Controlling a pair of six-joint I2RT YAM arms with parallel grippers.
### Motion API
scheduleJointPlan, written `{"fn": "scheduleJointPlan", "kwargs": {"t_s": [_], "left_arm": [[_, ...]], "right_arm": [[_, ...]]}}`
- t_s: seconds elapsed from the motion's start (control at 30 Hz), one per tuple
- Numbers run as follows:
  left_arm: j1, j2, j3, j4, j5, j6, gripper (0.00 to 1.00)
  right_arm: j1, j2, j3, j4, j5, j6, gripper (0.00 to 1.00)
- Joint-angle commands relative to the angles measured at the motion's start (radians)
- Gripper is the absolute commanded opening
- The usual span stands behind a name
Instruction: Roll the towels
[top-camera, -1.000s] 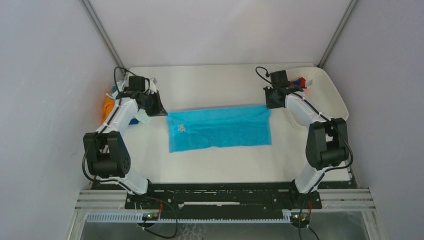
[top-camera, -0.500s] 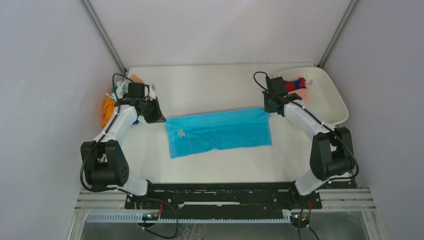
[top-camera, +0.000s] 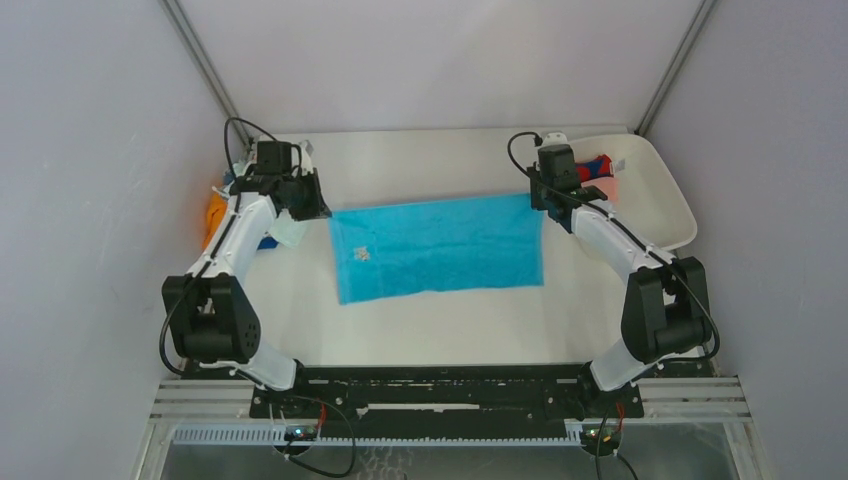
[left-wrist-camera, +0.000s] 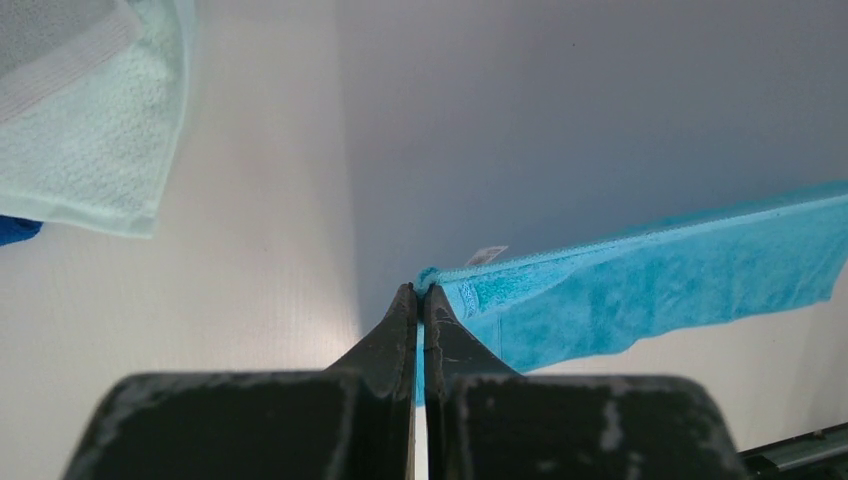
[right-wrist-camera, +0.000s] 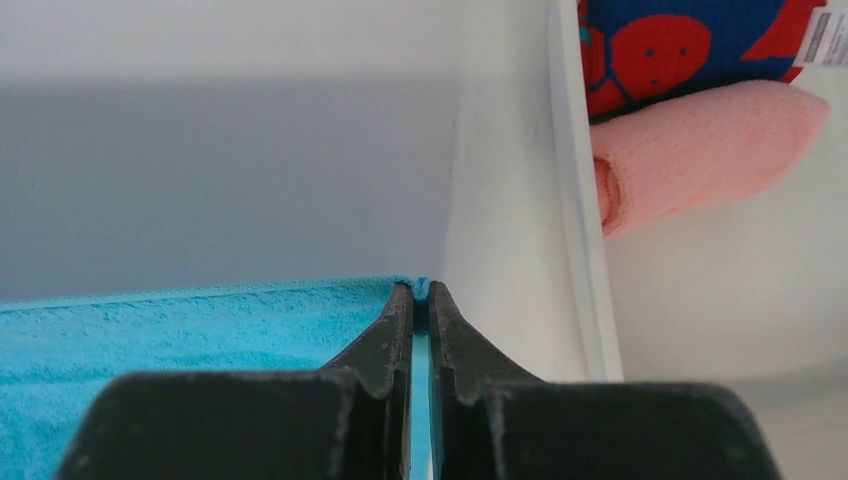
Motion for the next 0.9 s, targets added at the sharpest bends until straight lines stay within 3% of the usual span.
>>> {"fn": "scheduleJointPlan", "kwargs": {"t_s": [0.0,0.33,0.53,0.87], "left_arm": [[0.006,0.011,0.061,0.002,-0.102,0.060,0.00],[-0.023,-0.051,-0.052,-0.003,-0.162,0.064,0.00],[-0.024,-0.009,-0.107,0.005,-0.164,0.020,0.00],[-0.041,0.135,-0.015,0.036,-0.140,0.005,0.00]], "right_arm": [[-0.043,-0.003,0.008,0.067,0.086,-0.060,0.00],[-0.031,-0.001,0.007,-0.002,0.082,-0.037,0.00],[-0.026,0.021,-0.034,0.004,0.103,-0.009,0.00],[-0.034,0.091,-0.055,0.120,0.077,-0.034,0.00]]}}
